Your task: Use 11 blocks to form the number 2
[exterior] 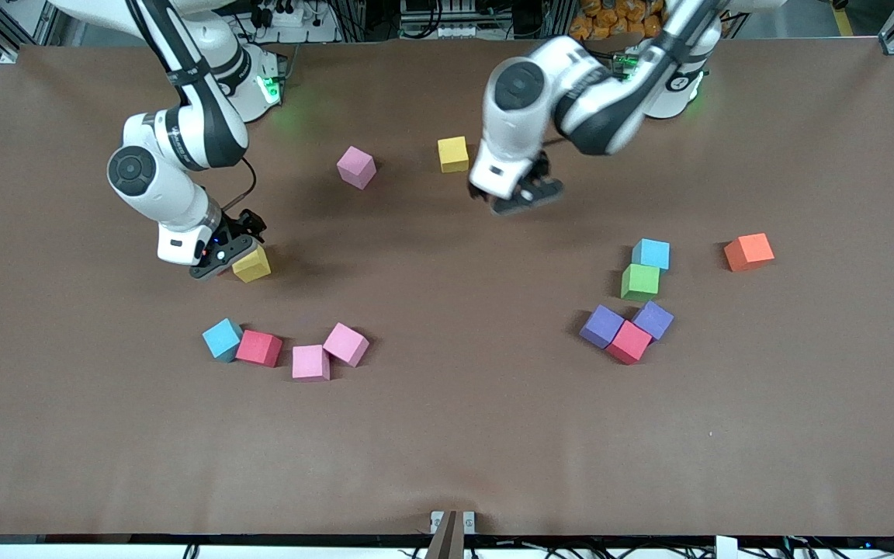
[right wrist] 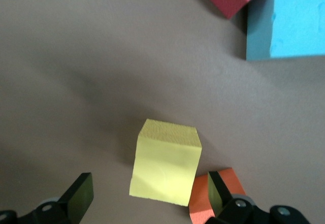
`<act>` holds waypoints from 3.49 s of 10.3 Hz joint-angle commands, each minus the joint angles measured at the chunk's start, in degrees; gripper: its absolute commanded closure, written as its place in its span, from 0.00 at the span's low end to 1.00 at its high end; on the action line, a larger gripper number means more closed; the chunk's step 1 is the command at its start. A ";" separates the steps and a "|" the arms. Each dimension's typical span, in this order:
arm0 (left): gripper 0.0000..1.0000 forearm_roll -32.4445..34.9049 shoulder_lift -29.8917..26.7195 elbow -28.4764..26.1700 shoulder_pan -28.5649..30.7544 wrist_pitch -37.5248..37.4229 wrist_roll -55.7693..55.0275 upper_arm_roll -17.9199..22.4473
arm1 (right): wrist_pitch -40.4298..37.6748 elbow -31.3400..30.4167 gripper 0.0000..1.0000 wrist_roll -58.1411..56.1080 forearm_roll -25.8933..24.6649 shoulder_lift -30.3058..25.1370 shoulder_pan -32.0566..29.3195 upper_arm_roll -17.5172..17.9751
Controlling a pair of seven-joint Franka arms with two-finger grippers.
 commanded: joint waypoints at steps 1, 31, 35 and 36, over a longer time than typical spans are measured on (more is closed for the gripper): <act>0.00 0.50 -0.38 2.48 4.05 -0.36 5.48 6.64 | 2.41 -0.76 0.00 -0.42 0.09 2.62 -1.41 0.13; 0.35 -9.08 25.47 20.08 -5.70 8.52 1.81 29.98 | 0.92 6.79 0.57 0.02 1.85 5.00 36.80 10.32; 0.75 -9.08 23.37 20.52 -5.70 8.17 1.28 29.90 | -0.84 6.71 0.58 -2.17 1.68 6.41 39.09 10.76; 0.77 -9.08 22.14 20.52 -5.70 7.56 1.02 29.90 | -0.84 6.71 0.58 -2.26 1.68 7.02 39.18 11.20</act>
